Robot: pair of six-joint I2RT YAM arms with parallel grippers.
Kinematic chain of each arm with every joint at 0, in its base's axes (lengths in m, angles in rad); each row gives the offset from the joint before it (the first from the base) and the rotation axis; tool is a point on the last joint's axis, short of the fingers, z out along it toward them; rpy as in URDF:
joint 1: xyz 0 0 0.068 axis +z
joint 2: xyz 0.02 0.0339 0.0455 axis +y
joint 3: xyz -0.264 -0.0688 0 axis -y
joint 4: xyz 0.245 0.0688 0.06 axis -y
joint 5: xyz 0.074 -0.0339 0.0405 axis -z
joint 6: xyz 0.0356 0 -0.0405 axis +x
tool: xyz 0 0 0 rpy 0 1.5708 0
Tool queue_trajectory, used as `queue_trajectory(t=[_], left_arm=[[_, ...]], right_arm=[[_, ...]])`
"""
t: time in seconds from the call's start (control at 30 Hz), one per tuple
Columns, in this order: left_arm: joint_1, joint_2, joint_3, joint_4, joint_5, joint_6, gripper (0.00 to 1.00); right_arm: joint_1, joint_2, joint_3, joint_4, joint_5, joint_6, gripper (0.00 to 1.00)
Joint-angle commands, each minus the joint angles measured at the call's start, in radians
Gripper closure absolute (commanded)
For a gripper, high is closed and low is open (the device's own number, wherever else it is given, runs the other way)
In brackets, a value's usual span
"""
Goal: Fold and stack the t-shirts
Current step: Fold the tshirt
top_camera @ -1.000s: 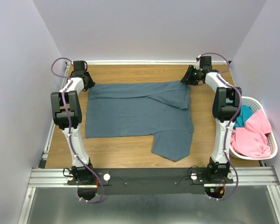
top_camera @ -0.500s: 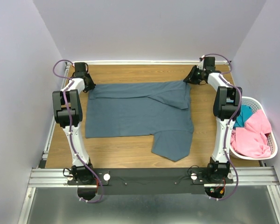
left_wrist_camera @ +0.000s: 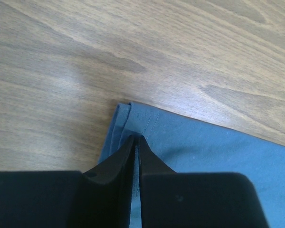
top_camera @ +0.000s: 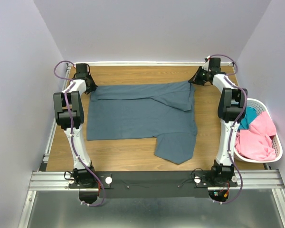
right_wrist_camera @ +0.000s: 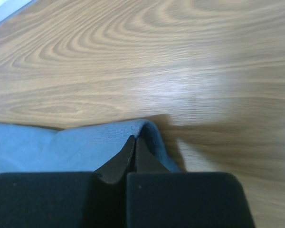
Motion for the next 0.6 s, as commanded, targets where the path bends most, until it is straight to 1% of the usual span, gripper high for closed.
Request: queue_trajectory(t=[0.0,0.1,0.23,0.33,0.37,0.43,0.47,0.53,0.57], left_arm=[[-0.003,0.046,0.023,-0.033,0.0,0.004,0.86],[-0.003,0.044,0.024,-0.035,0.0,-0.001,0.86],[-0.003,0.043,0.02,-0.03,-0.006,-0.007,0.86],[-0.003,0.022,0.017,-0.012,0.006,-0.005,0.78],[-0.003,0.011,0.015,-0.003,0.014,-0.007,0.71],[-0.006,-0.027,0.015,0.004,0.019,-0.007,0.63],[-0.006,-0.043,0.015,0.008,0.019,-0.007,0.56],[-0.008,-0.104,0.003,0.016,0.014,-0.01,0.5],[-0.008,-0.127,-0.008,0.021,0.007,-0.018,0.44]], right_arm=[[-0.055,0.006,-0.028,0.025,0.097,0.017,0.99],[-0.066,-0.006,-0.034,0.025,0.124,0.013,0.99],[-0.064,0.012,-0.014,0.025,0.07,-0.003,1.0],[-0.064,0.022,-0.013,0.024,0.05,-0.006,0.99],[-0.064,0.019,-0.014,0.024,0.047,-0.01,0.96],[-0.063,0.005,-0.026,0.024,0.044,-0.026,0.91],[-0.061,-0.018,-0.033,0.022,0.047,-0.033,0.82],[-0.051,-0.052,-0.048,0.022,0.079,-0.056,0.73],[-0.045,-0.07,-0.068,0.021,0.091,-0.062,0.66]])
